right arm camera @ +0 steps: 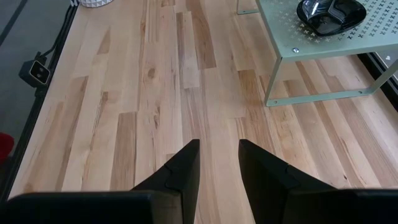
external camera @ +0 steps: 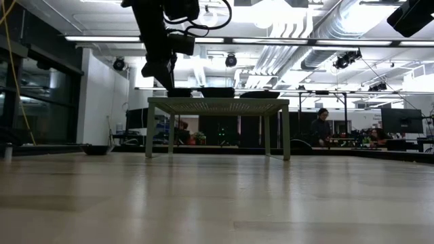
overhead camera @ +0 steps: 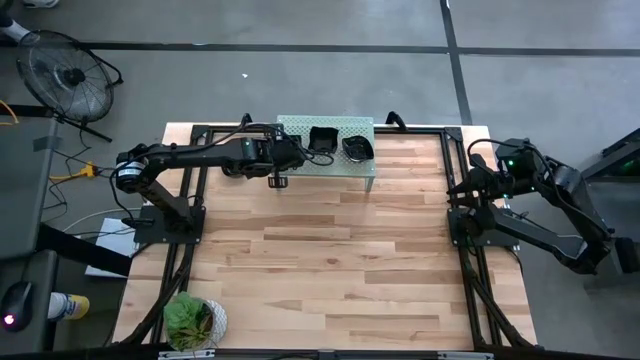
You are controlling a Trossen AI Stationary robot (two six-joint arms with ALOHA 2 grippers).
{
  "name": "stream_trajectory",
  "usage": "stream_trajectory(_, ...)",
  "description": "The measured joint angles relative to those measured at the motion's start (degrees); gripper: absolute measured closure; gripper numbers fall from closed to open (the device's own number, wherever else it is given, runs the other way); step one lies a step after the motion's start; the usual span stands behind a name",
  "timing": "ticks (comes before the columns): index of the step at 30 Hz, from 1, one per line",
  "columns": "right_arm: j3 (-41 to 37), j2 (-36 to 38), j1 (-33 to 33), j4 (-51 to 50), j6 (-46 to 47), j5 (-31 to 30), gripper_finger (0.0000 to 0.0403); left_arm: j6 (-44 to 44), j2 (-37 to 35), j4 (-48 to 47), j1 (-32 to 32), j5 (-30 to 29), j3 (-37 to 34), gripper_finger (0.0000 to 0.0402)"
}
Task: Pick & Place Mini shaped plates
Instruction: Stack the square shaped plate on top of the square shaped plate on the shelf, then stack the leaf shaped plate on top of the leaf shaped plate on the shelf
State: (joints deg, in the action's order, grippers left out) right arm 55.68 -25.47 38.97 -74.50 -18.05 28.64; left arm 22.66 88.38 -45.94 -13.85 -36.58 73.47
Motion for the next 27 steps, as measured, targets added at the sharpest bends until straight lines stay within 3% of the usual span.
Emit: stream_trajectory(27,0.0,0.0,0.01,0.01,-0.01,0.0,0.0297,4.5,-0.04,-0.91,0.0,0.09,5.29,0.0311)
